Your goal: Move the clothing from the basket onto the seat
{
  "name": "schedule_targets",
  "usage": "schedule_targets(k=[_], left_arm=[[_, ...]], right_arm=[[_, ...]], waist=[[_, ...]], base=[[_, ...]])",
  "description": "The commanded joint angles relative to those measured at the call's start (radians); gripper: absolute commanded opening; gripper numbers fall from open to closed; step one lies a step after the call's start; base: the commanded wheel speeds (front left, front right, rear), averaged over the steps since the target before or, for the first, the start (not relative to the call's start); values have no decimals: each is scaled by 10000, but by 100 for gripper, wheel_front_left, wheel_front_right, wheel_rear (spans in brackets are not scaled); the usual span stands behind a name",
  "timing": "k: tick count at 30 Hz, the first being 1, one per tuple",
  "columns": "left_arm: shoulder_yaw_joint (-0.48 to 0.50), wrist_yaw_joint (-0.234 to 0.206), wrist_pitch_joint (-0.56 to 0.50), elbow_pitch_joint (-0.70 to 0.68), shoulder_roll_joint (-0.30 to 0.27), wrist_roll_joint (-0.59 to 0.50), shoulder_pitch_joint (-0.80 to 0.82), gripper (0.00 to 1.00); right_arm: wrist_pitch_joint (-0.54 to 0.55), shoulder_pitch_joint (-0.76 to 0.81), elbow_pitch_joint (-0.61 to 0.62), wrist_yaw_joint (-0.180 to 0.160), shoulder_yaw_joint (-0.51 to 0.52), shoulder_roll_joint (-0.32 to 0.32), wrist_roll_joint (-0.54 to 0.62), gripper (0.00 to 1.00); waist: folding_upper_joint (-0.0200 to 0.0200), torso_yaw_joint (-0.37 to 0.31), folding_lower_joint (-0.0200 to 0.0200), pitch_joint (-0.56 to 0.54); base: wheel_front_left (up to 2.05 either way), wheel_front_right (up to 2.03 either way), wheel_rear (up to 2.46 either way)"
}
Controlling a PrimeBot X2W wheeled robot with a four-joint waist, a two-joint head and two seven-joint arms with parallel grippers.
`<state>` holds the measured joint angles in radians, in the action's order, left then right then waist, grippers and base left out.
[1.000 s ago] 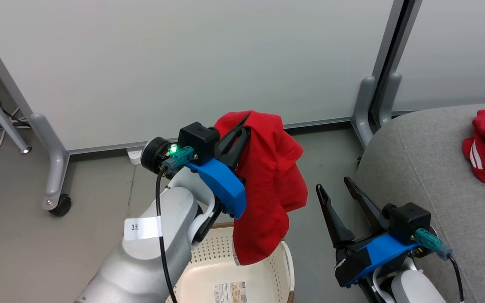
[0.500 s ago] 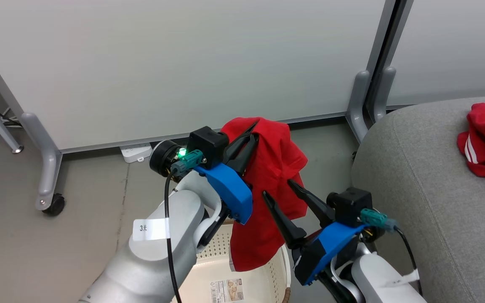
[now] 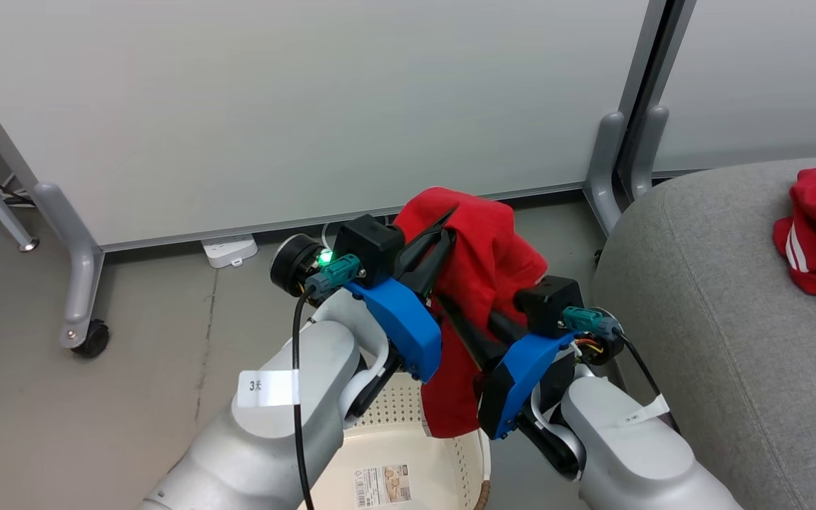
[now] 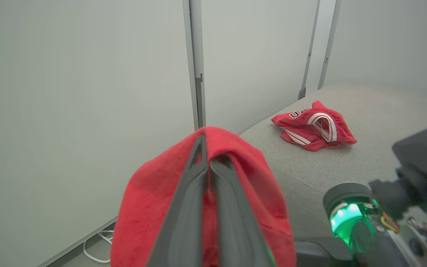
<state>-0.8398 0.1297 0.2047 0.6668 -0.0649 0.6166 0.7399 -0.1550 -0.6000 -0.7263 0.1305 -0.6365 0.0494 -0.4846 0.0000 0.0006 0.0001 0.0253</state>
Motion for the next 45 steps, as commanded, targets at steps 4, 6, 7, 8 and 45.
schedule_targets(k=[4, 6, 7, 8, 45], left_arm=[[-121, 0, 95, 98, -88, 160, 90, 0], [-146, 0, 116, 151, -117, 188, 80, 0], [-152, 0, 120, 173, -130, 216, 72, 0], [-154, 0, 135, 196, -140, 237, 66, 0], [2792, -842, 613, -2973, -1722, -1069, -3891, 100]], right_arm=[[-563, -375, -649, 3, -201, 24, -219, 0], [-682, -439, -843, 3, -278, 24, -261, 0], [-737, -474, -916, 3, -319, 24, -282, 0], [-781, -502, -965, 3, -361, 24, -318, 0], [-1114, -1126, -1517, 5, -527, 19, -418, 0]], waist=[[0, 64, -1, -83], [0, 55, -1, -110], [0, 44, -1, -126], [0, 31, -1, -140], [0, -378, -1, 278]], base=[[0, 0, 0], [0, 0, 0], [0, 0, 0], [0, 0, 0], [0, 0, 0]])
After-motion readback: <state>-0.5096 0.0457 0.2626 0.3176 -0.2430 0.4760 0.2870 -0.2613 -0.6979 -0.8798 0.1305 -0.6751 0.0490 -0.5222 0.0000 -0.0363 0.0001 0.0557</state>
